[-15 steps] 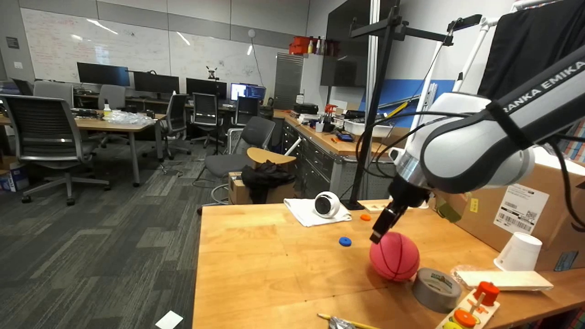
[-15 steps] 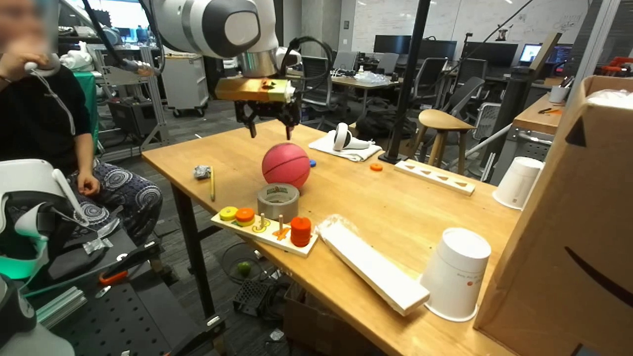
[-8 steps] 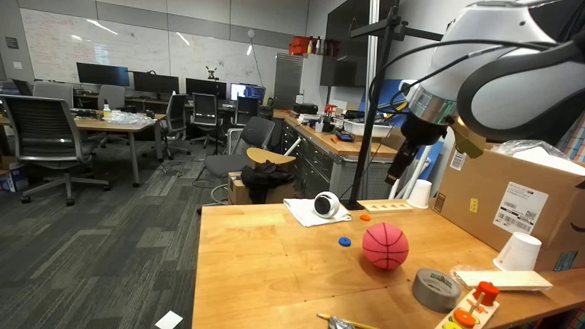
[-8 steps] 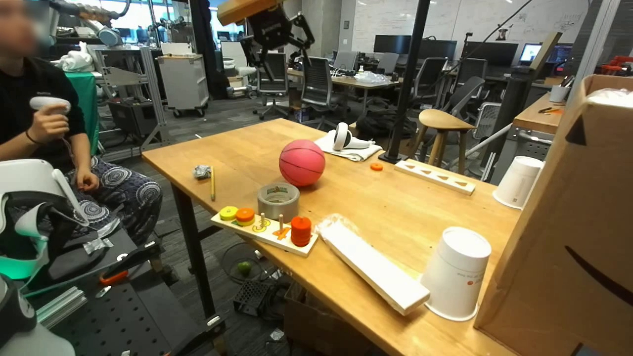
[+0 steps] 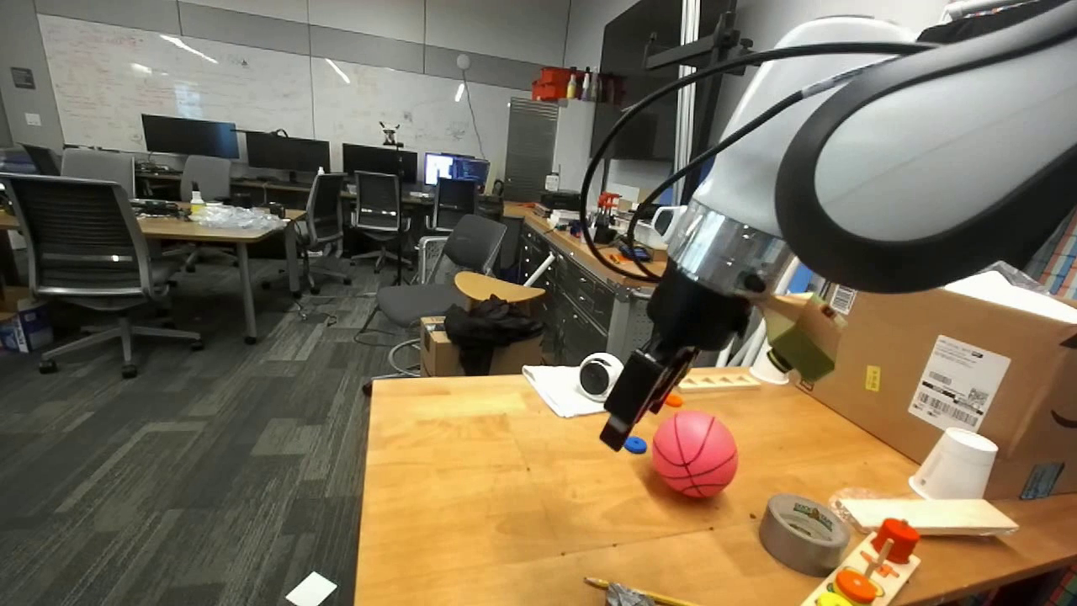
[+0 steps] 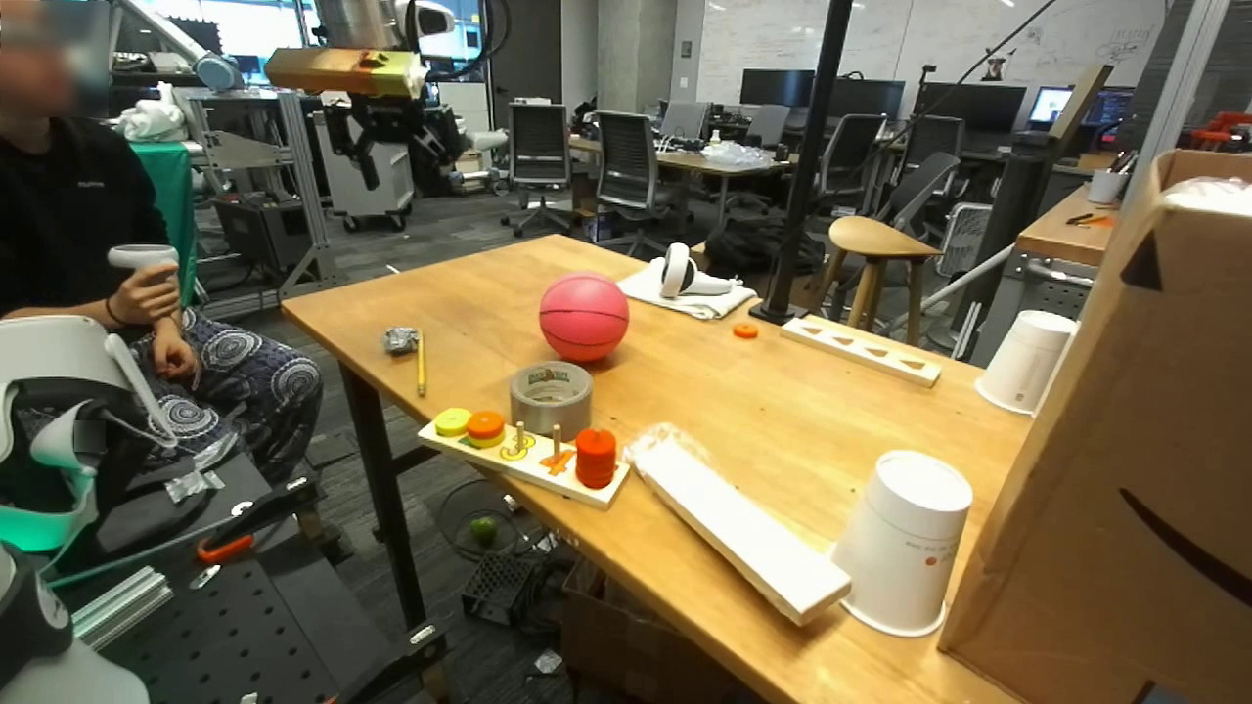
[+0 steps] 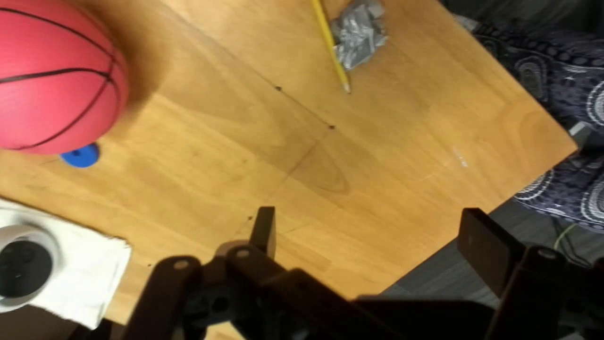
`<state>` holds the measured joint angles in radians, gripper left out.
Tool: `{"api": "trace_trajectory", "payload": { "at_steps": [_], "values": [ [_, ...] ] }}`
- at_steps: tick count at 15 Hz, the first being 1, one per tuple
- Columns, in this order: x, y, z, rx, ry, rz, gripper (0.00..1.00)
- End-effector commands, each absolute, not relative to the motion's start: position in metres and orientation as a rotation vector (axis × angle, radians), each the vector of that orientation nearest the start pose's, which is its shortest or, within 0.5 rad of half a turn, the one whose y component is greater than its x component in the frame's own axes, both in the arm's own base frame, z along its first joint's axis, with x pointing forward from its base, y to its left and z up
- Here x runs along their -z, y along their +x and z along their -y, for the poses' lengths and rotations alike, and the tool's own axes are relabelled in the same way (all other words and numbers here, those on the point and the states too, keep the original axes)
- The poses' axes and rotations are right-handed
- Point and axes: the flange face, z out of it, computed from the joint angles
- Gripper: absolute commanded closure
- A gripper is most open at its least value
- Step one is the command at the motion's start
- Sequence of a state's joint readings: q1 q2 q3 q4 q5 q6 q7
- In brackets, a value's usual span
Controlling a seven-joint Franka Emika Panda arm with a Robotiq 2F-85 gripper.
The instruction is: Push the basketball between the two cups
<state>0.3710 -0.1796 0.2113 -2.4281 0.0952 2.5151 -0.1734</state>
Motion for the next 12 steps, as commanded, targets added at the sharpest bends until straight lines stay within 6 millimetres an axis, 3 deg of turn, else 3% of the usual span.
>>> {"api": "trace_trajectory", "payload": {
  "at_steps": [1,5,8,10,12],
  "values": [
    [-0.372,0.406,-0.29,0.344,-2.776,0.976,0.0],
    [-0.328,0.411,-0.303,0.25,-2.67,0.953,0.0],
    [-0.292,0.416,-0.297,0.127,-2.636,0.918,0.0],
    [-0.266,0.423,-0.274,0.039,-2.667,0.869,0.0],
    [-0.26,0.439,-0.24,0.026,-2.733,0.86,0.0]
  ]
}}
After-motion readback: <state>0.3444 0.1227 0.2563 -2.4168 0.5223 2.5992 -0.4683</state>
